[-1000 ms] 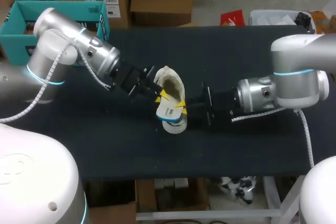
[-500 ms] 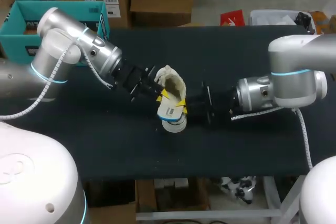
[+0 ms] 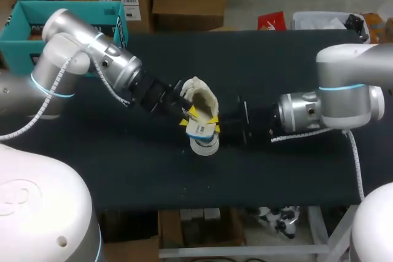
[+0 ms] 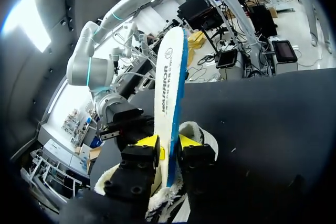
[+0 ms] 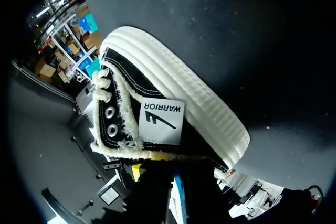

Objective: Open the shoe tongue, take the insole out of the shoe, put the insole back into the shoe, and pack the shoe into the shoebox

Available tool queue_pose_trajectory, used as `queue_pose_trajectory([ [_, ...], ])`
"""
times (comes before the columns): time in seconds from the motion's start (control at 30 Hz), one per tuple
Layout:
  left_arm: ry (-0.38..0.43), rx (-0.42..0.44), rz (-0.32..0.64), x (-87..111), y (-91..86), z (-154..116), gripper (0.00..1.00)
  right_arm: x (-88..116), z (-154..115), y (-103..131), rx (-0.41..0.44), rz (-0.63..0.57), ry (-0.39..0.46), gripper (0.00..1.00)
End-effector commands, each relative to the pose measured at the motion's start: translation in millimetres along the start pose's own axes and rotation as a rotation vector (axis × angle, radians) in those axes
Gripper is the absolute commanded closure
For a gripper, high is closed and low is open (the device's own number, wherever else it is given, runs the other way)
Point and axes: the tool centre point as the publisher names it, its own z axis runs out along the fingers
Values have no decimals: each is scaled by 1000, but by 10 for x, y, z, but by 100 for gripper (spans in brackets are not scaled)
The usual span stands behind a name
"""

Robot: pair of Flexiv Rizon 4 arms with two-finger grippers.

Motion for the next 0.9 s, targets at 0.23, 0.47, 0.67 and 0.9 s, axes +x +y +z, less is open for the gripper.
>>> queue_pose_trajectory([
  [0.23,15,-37,18,18,-26,67,100,-25,-4,-22,-3,7,6,51],
  [0.47,4,-49,5,26,21,26,100,-52,-93,-208,-47,-6,6,72],
  [0.67,0,-52,-2,22,46,41,100,-66,-80,-273,-43,-18,7,96],
  [0.9,5,-62,3,9,49,78,100,-65,-12,-221,-27,-29,-10,100],
])
